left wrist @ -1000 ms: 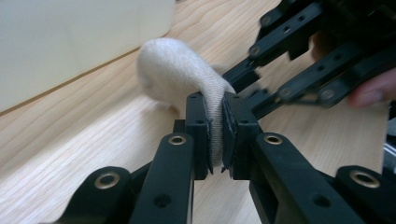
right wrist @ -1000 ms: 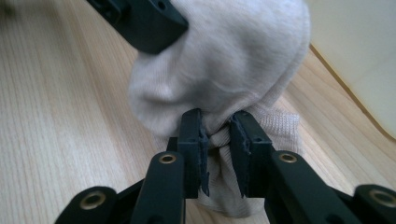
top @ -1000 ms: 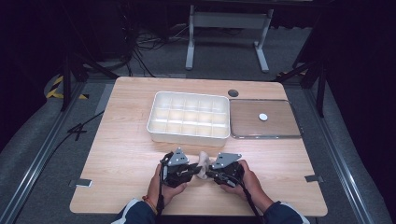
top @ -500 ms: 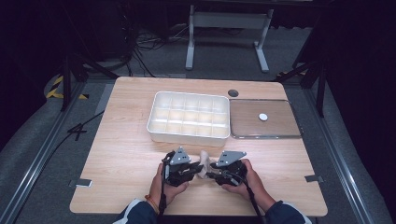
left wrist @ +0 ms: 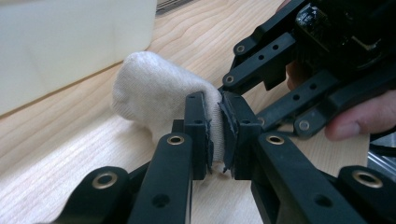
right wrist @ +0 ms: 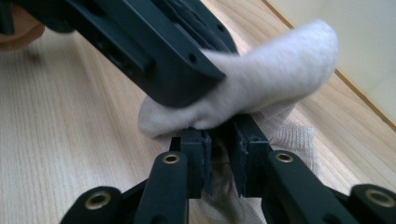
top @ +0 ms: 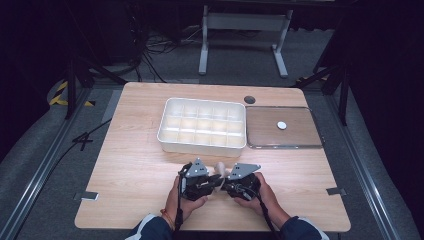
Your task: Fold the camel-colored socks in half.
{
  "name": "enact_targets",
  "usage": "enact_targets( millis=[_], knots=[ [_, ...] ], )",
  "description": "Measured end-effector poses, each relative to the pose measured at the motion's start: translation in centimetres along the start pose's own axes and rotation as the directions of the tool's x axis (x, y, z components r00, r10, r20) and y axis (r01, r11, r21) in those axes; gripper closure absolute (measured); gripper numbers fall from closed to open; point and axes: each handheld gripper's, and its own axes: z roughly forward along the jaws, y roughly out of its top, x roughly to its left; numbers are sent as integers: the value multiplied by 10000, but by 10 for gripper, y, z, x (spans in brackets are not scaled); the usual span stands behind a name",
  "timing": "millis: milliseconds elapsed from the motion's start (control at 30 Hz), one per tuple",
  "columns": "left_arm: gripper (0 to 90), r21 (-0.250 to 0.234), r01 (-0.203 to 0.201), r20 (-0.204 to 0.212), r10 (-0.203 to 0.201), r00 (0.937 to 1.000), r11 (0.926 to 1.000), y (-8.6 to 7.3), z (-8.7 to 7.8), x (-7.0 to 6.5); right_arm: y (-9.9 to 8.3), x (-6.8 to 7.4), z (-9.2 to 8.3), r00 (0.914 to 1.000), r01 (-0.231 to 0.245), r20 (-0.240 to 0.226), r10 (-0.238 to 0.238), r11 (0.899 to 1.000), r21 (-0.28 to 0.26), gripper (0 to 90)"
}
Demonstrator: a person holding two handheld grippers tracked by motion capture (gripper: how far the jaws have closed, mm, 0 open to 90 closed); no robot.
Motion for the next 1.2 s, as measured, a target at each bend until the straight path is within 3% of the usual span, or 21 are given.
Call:
enact_targets(
  millis=[133, 267, 333, 400, 467, 633, 733, 800, 900, 933, 967, 1000, 1067, 1200],
  knots=[
    [818, -13, 203, -204, -204, 9996, 9998, 0, -4, 4, 0, -4, -10, 9998, 41, -204, -41, 10000, 19, 627],
    [818, 47, 205, -215, -204, 9996, 9998, 1, -5, 4, -6, -16, -33, 9995, -273, -185, 267, 9992, -290, 652],
    [817, 20, 136, -178, -136, 9997, 9999, 1, -3, 4, -10, -20, -34, 9989, -470, 10, 471, 9988, -127, 663],
    [815, 110, -80, -235, 82, 9997, 9999, 2, 0, 0, -15, -21, -25, 9991, -405, 126, 399, 9977, 544, 689],
    [813, 128, -73, -250, 76, 9997, 9999, 3, 2, -2, -15, -20, -21, 9993, -331, 172, 320, 9972, 667, 701],
    [810, 227, -167, -149, 170, 9997, 9996, 4, 12, -6, -17, -20, -19, 9980, -630, 108, 625, 9967, 515, 703],
    [808, 377, -286, -192, 293, 9994, 9989, 3, 18, -9, -17, -19, -19, 9984, -538, 175, 530, 9973, 499, 695],
    [807, 393, -277, -173, 284, 9994, 9988, 2, 22, -9, -15, -20, -21, 9988, -407, 290, 387, 9966, 723, 587],
    [806, 434, -288, -228, 298, 9993, 9986, 1, 23, -9, -15, -26, -27, 9985, -554, 10, 554, 9963, 653, 568],
    [804, 486, -368, -219, 379, 9990, 9981, 1, 25, -9, -15, -34, -38, 9958, -911, -26, 911, 9958, 111, 585],
    [802, 486, -368, -219, 379, 9990, 9981, 1, 25, -9, -15, -34, -38, 9958, -911, -26, 911, 9958, 111, 585],
    [798, 491, -350, -190, 359, 9992, 9982, 0, 26, -9, -14, -41, -46, 9905, -1371, 38, 1374, 9895, -462, 588],
    [787, 655, -451, -181, 464, 9988, 9968, -1, 28, -10, -11, -47, -51, 9819, -1832, 313, 1869, 9785, -952, 576],
    [772, 618, -549, -256, 565, 9981, 9966, -3, 33, -12, -2, -46, -47, 9818, -1827, 251, 1881, 9729, -1416, 565]
  ],
)
